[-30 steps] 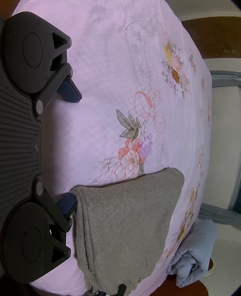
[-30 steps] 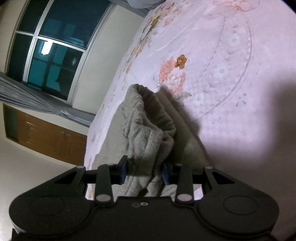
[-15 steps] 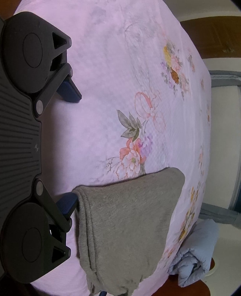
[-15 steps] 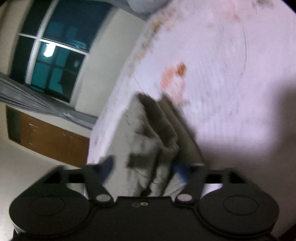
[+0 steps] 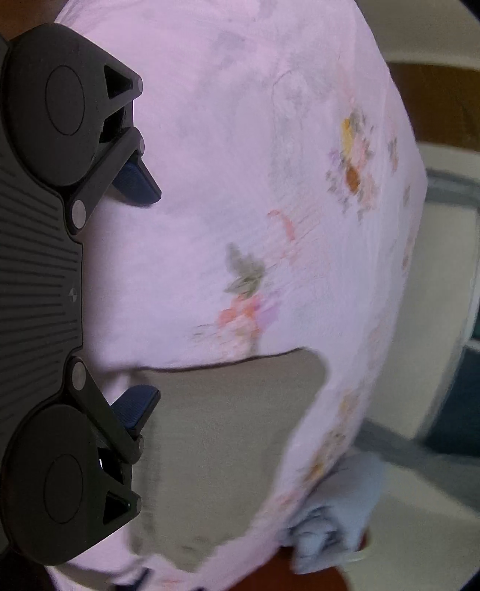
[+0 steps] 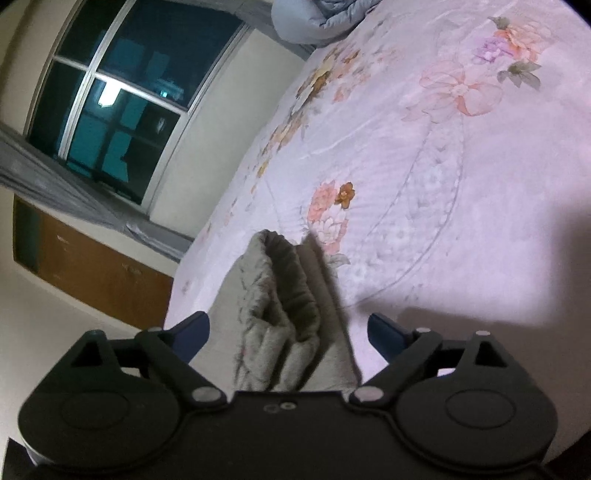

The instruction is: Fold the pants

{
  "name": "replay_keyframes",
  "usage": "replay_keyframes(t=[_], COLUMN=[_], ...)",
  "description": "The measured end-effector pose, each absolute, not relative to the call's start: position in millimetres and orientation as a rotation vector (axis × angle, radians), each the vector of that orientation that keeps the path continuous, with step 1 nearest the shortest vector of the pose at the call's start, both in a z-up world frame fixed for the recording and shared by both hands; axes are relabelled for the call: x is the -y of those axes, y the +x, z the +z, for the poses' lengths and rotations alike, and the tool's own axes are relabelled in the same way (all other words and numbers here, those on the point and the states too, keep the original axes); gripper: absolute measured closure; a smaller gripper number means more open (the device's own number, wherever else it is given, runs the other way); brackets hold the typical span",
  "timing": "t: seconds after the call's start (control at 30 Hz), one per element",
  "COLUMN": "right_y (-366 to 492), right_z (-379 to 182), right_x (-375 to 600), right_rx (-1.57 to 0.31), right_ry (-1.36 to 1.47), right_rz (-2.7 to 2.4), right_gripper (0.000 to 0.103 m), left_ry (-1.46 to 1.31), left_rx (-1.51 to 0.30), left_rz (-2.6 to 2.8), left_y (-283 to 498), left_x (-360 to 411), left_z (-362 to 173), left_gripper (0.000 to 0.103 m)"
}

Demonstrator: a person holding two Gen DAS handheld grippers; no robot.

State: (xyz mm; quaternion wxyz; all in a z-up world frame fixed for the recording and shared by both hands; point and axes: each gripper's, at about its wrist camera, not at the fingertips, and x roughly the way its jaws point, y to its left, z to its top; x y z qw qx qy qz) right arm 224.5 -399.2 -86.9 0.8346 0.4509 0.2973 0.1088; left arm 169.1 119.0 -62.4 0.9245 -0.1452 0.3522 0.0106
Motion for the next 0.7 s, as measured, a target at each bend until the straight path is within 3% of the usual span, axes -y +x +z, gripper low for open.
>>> replay_keyframes(t=[0.23,0.7], right_y=[258.5,328.2], right_z=[-100.5,-119.8], right_x=[394.7,371.3], right_rx=[-0.708,-0.866], right_ry=[0.926,0.935], right_rz=[0.313,0.561], right_gripper=[0.014,0.016], left_ry=[-0.587,-0.769], left_rx=[-0.741,-0.831], left_rz=[-0.156,-0.375], left_y=[235.4,334.0], left_x=[-125.6,-99.5], left_z=[-71.0,-103.2], left_gripper=[0.0,0.0])
